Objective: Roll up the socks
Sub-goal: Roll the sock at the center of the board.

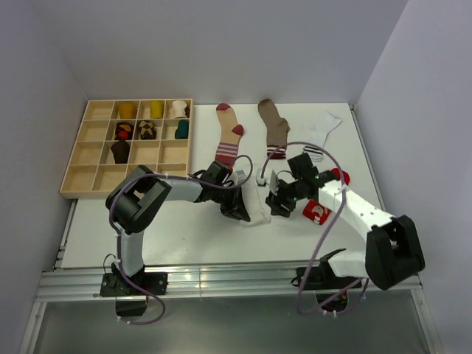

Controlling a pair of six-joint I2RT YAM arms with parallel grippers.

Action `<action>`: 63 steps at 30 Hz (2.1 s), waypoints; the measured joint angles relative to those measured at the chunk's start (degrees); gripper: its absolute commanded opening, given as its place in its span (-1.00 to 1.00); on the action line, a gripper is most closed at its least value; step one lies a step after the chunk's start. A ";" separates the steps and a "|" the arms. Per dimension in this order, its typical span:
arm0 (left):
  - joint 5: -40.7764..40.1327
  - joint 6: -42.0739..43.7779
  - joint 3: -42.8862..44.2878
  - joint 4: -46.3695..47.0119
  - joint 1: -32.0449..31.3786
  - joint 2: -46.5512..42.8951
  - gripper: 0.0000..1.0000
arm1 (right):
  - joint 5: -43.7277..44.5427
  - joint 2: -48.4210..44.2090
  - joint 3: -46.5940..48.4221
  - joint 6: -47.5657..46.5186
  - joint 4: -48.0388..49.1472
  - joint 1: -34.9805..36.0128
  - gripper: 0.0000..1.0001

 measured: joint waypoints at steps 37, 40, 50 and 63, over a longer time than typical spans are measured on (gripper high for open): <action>4.11 -6.23 5.09 -9.40 1.73 4.00 -0.55 | 26.77 3.43 -15.85 -3.30 30.18 30.36 -0.59; 3.76 -4.76 5.09 -9.57 2.14 3.54 -0.26 | 26.97 3.91 -14.91 -3.23 29.11 30.36 -0.65; -2.82 -4.31 1.97 -3.15 8.46 -8.31 -0.08 | 22.69 6.78 -7.80 -2.08 15.98 29.05 -0.66; -22.23 -6.32 -15.61 8.92 12.17 -28.79 0.02 | 10.43 23.80 12.26 -3.32 -8.85 22.49 -0.66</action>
